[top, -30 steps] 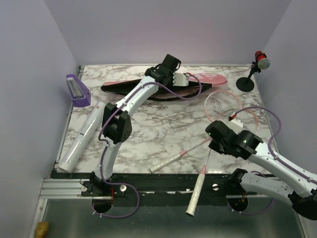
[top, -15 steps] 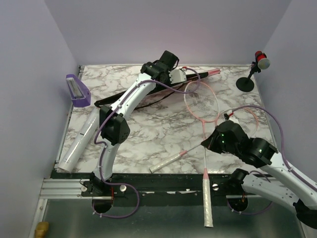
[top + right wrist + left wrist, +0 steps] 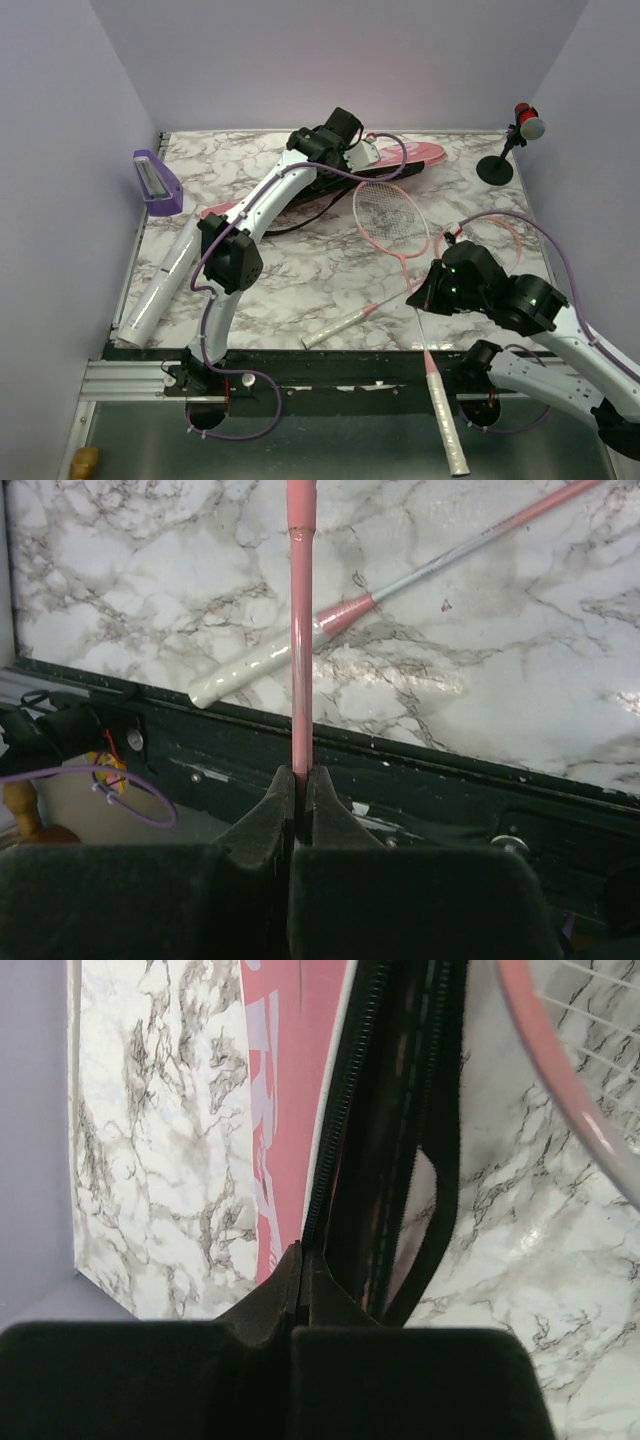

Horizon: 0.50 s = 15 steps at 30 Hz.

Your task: Pack up the badminton gear

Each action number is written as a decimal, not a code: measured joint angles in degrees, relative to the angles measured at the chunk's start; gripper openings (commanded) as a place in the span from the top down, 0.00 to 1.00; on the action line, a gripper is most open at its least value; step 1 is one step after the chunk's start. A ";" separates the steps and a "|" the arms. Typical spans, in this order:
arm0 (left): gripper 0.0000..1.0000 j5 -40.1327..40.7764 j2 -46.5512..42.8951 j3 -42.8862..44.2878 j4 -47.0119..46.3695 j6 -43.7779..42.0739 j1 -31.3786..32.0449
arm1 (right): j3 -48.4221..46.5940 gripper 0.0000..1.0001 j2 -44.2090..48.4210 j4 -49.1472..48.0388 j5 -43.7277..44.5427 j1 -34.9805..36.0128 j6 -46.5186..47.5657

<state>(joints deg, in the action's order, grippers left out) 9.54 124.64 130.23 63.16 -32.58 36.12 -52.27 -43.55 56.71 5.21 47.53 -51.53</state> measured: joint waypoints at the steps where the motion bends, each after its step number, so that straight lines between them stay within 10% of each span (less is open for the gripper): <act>1: 1.00 0.00 0.00 0.00 -0.17 0.55 -0.02 | -0.13 0.99 0.83 1.25 -0.39 0.00 0.02; 15: 1.00 0.24 -0.94 -1.16 -3.74 6.40 -1.77 | -9.88 0.99 -0.35 4.37 -12.44 -0.02 5.57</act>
<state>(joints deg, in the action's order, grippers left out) 9.78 123.70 129.08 59.42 -26.17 34.35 -62.15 -43.90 61.08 -7.22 47.51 -45.95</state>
